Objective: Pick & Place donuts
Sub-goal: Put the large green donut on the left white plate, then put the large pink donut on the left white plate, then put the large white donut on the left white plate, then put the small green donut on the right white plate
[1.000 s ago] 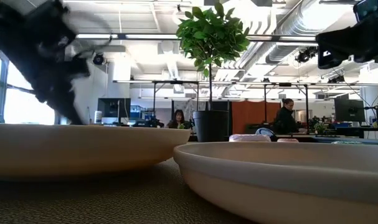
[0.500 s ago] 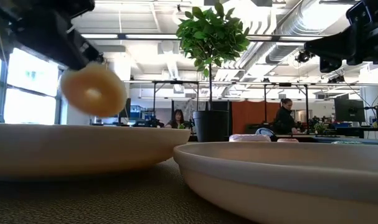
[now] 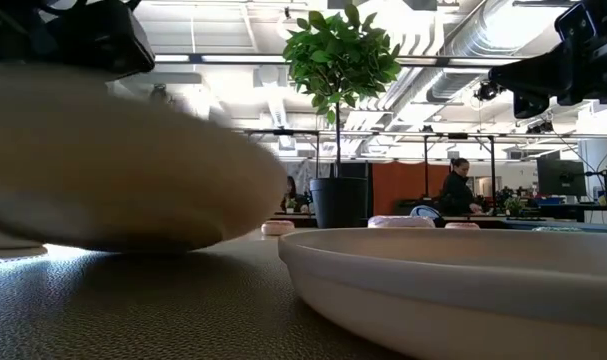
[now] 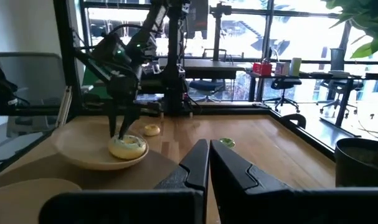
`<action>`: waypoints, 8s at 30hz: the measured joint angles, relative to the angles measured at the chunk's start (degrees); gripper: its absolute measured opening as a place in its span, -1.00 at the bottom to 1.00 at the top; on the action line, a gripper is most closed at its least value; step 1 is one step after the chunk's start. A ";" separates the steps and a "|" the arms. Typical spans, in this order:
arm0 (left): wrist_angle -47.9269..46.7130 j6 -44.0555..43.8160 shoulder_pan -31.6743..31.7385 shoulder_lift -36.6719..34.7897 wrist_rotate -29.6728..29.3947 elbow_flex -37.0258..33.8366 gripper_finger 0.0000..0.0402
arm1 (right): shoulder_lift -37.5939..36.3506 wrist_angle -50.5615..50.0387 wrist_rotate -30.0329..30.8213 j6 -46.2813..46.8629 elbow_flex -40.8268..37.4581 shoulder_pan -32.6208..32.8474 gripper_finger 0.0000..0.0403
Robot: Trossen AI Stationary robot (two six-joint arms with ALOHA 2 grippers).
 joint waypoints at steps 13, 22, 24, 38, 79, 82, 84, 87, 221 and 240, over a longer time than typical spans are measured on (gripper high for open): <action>-28.01 5.12 0.02 0.00 -4.57 16.69 -0.33 | 3.98 2.09 4.66 0.96 0.02 0.02 -0.33; -47.53 -4.33 3.38 -1.49 -13.95 25.95 -0.33 | 28.00 7.49 4.66 6.36 7.14 -0.02 -0.13; -52.18 -6.76 6.11 -2.44 -13.91 27.16 -0.33 | 35.61 7.53 2.90 7.73 10.18 -0.02 -0.13; -58.29 8.70 28.60 -4.02 -3.33 25.47 -0.33 | 82.29 -6.09 -1.46 7.40 34.78 -7.65 -0.13; -22.18 2.13 28.92 -45.71 -4.02 -9.61 -0.33 | 109.93 2.47 -2.36 9.29 72.65 11.22 -0.98; -22.13 2.14 28.89 -45.72 -4.45 -9.61 -0.33 | 113.01 -1.77 1.36 9.72 77.48 12.30 -0.96; -22.07 1.80 28.91 -45.72 -3.94 -9.61 -0.33 | 114.93 -4.70 3.45 10.74 79.31 12.61 -0.96; -22.04 1.12 28.91 -45.75 -3.31 -9.61 -0.33 | 116.89 -5.60 3.71 12.49 79.76 13.00 -0.95; -18.45 0.03 28.89 -45.72 -2.25 -9.54 -0.33 | 126.33 -24.45 -0.36 25.31 104.45 16.91 -0.42; -25.82 -4.35 28.89 -45.48 3.66 -9.59 -0.33 | 127.45 -29.26 1.41 24.57 104.35 15.12 -0.52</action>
